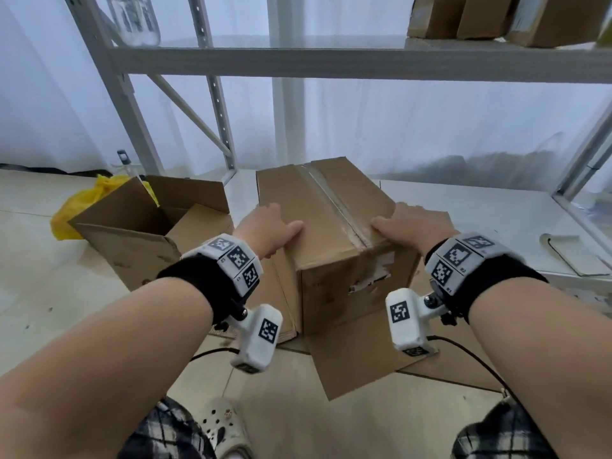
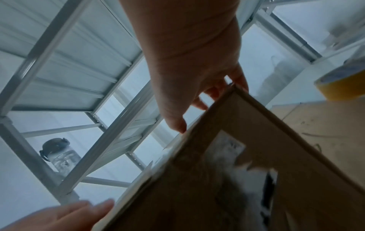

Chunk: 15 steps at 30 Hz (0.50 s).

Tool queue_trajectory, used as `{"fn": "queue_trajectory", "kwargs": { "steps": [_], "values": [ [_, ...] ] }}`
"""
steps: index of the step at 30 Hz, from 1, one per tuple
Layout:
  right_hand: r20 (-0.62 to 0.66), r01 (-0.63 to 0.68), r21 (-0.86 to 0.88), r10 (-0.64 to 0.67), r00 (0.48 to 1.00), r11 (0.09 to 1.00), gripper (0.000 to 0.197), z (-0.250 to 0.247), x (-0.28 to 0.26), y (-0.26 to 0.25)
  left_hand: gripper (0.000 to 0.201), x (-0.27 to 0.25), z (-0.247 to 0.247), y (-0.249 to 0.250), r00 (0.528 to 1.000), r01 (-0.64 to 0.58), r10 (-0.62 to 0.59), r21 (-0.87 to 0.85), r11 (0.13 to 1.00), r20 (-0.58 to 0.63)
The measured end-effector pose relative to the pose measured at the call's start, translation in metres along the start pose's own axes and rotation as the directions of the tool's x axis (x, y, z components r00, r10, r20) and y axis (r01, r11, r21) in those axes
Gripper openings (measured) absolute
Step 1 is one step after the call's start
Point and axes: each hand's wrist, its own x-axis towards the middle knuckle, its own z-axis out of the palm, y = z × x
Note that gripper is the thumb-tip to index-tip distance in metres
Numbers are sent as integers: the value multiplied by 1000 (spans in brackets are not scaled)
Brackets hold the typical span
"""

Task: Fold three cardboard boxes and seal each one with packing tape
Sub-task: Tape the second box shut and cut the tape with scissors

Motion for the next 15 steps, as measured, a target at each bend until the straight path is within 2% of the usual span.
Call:
{"fn": "queue_trajectory", "kwargs": {
  "steps": [2,4,7,11,15],
  "values": [
    [-33,-49,-62,47,998,997,86,8,3,-4,49,8,-2,0,999,-5,6,18,1000,-48],
    [-41,-80,-92,76,996,993,101,16,10,-8,53,18,-3,-2,997,6,-6,-4,1000,-80],
    [-47,-83,-95,79,996,992,102,19,22,-17,60,37,-6,-6,994,44,-49,-53,998,-96],
    [-7,-78,-37,78,997,996,103,16,44,-28,75,63,-5,-13,992,118,-122,-139,983,-24],
    [33,-85,83,82,996,993,104,15,68,-37,72,83,-3,-20,981,195,-192,-307,932,39]
  ]
}}
